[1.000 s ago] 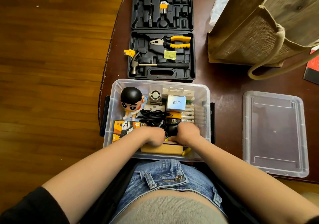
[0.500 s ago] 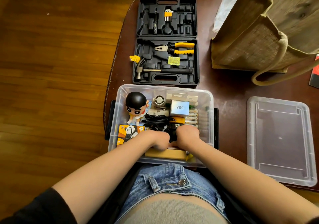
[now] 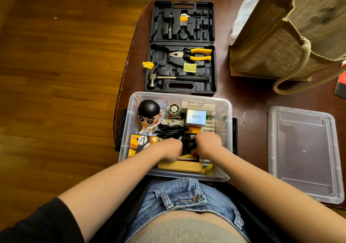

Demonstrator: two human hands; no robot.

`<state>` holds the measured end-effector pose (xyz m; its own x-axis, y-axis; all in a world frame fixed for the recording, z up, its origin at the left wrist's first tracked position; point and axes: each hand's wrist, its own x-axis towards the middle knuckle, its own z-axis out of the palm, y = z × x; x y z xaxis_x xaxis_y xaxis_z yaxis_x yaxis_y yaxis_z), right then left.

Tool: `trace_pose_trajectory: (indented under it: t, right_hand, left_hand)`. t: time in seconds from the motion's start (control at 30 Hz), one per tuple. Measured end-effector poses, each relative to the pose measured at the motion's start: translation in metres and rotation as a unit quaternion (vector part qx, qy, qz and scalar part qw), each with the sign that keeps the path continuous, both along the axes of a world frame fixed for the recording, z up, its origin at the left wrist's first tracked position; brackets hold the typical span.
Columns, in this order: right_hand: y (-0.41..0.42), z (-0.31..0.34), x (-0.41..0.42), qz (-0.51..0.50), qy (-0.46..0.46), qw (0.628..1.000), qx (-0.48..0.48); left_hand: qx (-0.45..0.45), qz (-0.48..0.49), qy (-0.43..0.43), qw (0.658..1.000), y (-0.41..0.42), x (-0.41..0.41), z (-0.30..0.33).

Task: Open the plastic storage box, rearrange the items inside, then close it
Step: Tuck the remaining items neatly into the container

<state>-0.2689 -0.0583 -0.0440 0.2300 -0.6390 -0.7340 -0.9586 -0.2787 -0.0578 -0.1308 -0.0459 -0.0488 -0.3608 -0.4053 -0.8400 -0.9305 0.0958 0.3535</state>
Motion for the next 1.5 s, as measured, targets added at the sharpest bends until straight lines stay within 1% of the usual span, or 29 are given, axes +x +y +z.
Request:
trace_pose_trajectory:
  t: [0.07,0.13,0.2,0.37,0.47,0.57,0.67,0.77,0.93,1.07,1.13,1.2,1.37,1.43,1.5]
  right_hand:
    - [-0.005,0.011,-0.012,0.03,-0.025,0.999,0.016]
    - [-0.006,0.02,-0.022,0.073,-0.045,0.994,0.061]
    - [-0.005,0.028,-0.028,0.118,-0.05,0.987,0.095]
    - [-0.001,0.035,-0.03,0.181,-0.025,0.976,0.121]
    - [0.002,0.032,-0.029,0.18,-0.017,0.977,0.111]
    - [0.002,0.026,-0.026,0.15,-0.026,0.985,0.081]
    - [0.0,0.022,-0.022,0.133,-0.026,0.989,0.06]
    - [0.0,0.02,-0.02,0.133,-0.021,0.989,0.057]
    - [-0.001,0.024,-0.023,0.183,-0.019,0.976,0.117]
    - [-0.002,0.029,-0.026,0.244,-0.009,0.955,0.169]
    - [0.0,0.03,-0.026,0.256,-0.005,0.952,0.169]
    - [0.003,0.03,-0.026,0.26,-0.004,0.953,0.156]
    - [0.004,0.032,-0.026,0.276,-0.014,0.951,0.136]
    - [0.004,0.034,-0.028,0.282,-0.025,0.951,0.125]
    - [0.004,0.037,-0.031,0.29,-0.046,0.95,0.105]
  left_hand:
    - [-0.053,0.0,-0.014,0.998,0.001,0.0,-0.002]
    - [-0.083,-0.021,-0.022,0.996,-0.001,-0.002,-0.004]
    - [-0.099,-0.04,-0.025,0.994,-0.004,-0.003,-0.005]
    - [-0.107,-0.051,-0.023,0.993,-0.006,-0.006,-0.007]
    - [-0.089,-0.026,-0.019,0.995,-0.007,-0.007,-0.009]
    - [-0.089,-0.01,-0.026,0.996,-0.006,-0.009,-0.012]
    - [-0.097,-0.013,-0.041,0.994,-0.005,-0.011,-0.012]
    - [-0.11,-0.024,-0.044,0.993,-0.004,-0.012,-0.011]
    - [-0.145,-0.026,-0.042,0.988,0.001,-0.013,-0.008]
    - [-0.126,0.019,-0.016,0.992,0.001,-0.011,-0.005]
    - [-0.106,0.042,-0.001,0.993,0.0,-0.007,0.0]
    - [-0.112,0.047,0.003,0.993,-0.001,-0.003,0.005]
    - [-0.181,0.06,0.005,0.982,0.0,0.01,0.019]
    - [-0.235,0.086,0.016,0.968,0.002,0.014,0.024]
    - [-0.299,0.123,0.029,0.946,0.002,0.018,0.027]
